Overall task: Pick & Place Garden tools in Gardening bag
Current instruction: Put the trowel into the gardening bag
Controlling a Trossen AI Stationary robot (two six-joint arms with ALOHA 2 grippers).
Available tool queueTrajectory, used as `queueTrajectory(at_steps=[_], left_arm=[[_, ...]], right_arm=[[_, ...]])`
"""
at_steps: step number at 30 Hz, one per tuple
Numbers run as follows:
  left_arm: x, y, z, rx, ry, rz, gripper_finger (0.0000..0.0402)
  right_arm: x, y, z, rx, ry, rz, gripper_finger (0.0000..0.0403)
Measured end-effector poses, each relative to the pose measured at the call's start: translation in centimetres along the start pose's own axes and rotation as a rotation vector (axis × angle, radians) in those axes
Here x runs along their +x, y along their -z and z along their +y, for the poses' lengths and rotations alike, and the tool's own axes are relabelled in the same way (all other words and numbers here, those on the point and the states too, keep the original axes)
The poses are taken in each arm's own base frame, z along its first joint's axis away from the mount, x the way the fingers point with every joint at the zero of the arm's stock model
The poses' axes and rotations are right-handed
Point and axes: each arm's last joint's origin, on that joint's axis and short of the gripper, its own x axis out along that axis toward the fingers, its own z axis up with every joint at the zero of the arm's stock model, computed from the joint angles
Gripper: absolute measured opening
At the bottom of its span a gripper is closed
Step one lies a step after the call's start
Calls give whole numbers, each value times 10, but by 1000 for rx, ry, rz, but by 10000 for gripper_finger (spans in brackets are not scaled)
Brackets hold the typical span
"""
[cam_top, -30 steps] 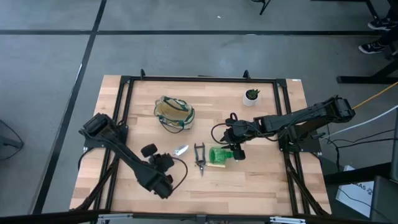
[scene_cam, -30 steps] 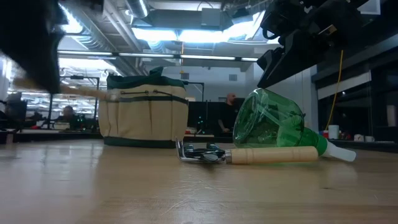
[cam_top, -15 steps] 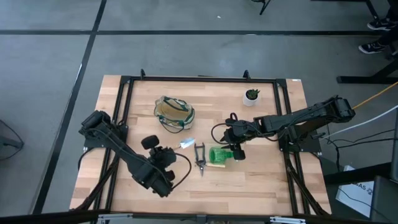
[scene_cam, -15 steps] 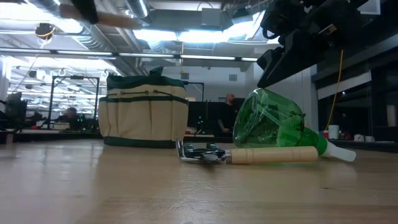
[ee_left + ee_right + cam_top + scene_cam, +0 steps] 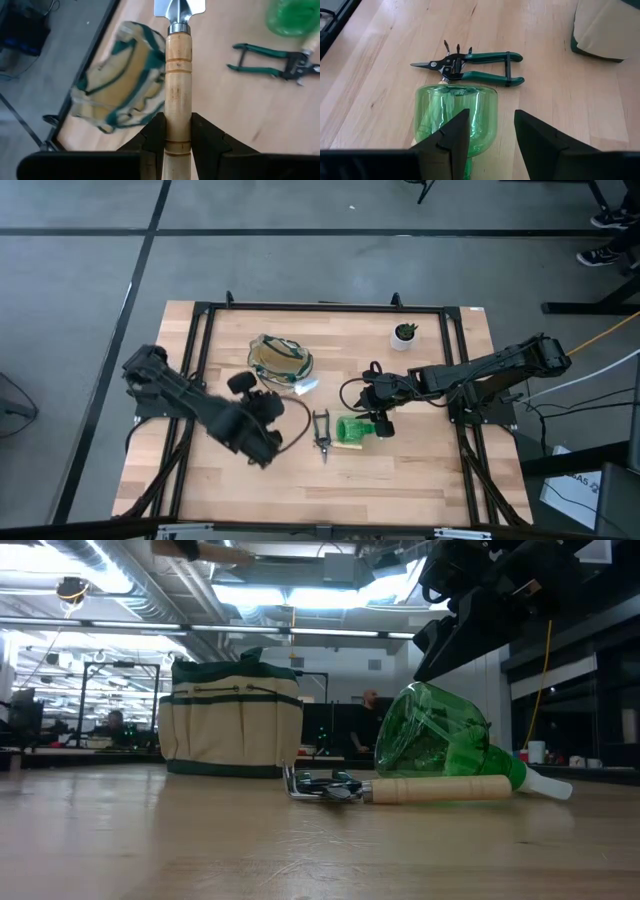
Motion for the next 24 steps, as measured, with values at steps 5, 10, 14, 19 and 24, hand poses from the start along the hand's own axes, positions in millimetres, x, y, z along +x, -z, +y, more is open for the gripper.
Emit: queueTrajectory(at_steps=[5,10,14,19,24], left_arm=[[-2,-8,32,-10,10,-5,64],[0,-7,60,-19,0,0,64],[4,-2,77,-31,-17,10,64],[12,7,89,-47,-44,34,64],[25,13,91,-42,-75,76,64]], right_arm=[[0,0,0,0,0,1,158],[0,0,0,0,0,2,158],[0,0,0,0,1,2,158],[0,0,0,0,1,2,158],[0,0,0,0,1,2,158]])
